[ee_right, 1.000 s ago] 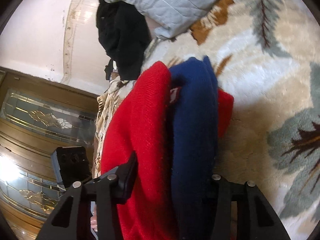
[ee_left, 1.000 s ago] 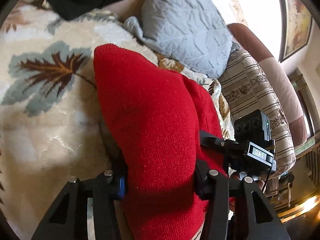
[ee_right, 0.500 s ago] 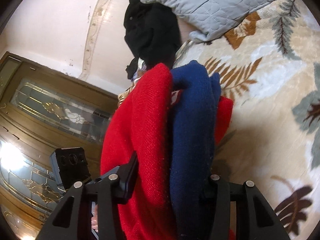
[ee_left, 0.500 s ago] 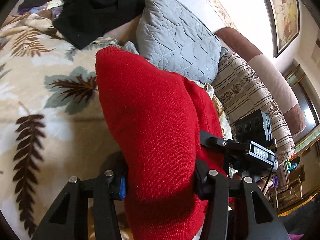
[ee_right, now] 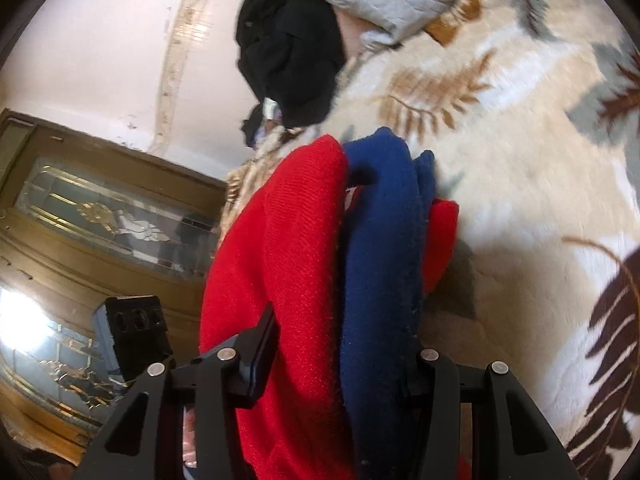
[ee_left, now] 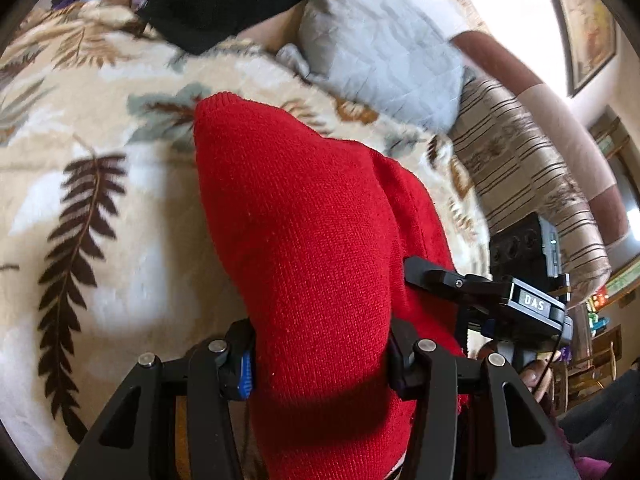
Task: Fold small clothes
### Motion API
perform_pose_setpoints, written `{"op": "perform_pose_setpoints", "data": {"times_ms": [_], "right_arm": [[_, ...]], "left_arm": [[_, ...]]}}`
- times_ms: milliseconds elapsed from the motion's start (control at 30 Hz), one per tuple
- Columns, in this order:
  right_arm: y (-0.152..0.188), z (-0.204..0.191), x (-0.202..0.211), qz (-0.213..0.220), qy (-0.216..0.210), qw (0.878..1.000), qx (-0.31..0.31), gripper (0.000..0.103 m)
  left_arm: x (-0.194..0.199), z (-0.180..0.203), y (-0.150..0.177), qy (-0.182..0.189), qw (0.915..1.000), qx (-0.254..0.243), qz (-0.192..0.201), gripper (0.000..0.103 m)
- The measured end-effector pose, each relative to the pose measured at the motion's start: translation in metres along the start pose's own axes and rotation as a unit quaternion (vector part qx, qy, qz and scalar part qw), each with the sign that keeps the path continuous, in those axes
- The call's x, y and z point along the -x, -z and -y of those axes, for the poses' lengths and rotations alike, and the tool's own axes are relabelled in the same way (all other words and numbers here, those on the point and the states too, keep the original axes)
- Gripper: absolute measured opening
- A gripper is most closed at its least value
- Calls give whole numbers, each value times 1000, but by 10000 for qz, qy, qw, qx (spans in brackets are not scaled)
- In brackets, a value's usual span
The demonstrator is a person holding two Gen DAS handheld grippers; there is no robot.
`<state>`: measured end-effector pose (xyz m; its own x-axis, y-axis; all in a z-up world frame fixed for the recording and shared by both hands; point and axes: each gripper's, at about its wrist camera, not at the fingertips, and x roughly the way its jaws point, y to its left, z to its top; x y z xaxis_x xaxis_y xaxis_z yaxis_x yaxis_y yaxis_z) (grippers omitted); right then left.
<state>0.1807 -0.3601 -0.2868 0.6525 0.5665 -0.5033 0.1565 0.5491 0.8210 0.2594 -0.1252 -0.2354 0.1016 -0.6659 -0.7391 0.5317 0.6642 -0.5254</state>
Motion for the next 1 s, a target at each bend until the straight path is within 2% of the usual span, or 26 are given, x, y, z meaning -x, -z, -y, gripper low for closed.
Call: {"op": "perform_pose_setpoints", "data": {"times_ms": [167, 333, 533, 667, 767, 833, 900, 967, 1000], "right_arm": [[0, 8, -6, 60, 43, 10000, 51, 50], [-1, 11, -6, 8, 222, 9997, 54, 56], [-1, 0, 8, 7, 994, 9946, 287, 69], [-3, -8, 26, 195, 1618, 9854, 490, 69], [-6, -26, 40, 563, 1949, 9754, 866, 69], [-7, -42, 43, 782, 1825, 9740, 1095, 69], [-7, -56, 42, 876, 1498, 9762, 1299, 69], [-7, -66, 32, 860, 1387, 9757, 1461, 67], [-8, -70, 25, 775, 1334, 9759, 1545, 62]], "left_arm": [[-3, -6, 2, -22, 10000, 57, -17, 54], [-1, -7, 9, -295, 9996, 3, -25, 64], [12, -6, 23, -617, 9978, 77, 221, 68], [20, -12, 43, -601, 9968, 433, 301, 68], [29, -9, 51, -669, 9956, 528, 383, 68], [35, -5, 56, -781, 9946, 523, 434, 68], [40, -1, 58, -935, 9932, 519, 466, 68], [42, 3, 59, -1129, 9916, 454, 437, 68], [43, 6, 59, -1280, 9902, 406, 396, 68]]}}
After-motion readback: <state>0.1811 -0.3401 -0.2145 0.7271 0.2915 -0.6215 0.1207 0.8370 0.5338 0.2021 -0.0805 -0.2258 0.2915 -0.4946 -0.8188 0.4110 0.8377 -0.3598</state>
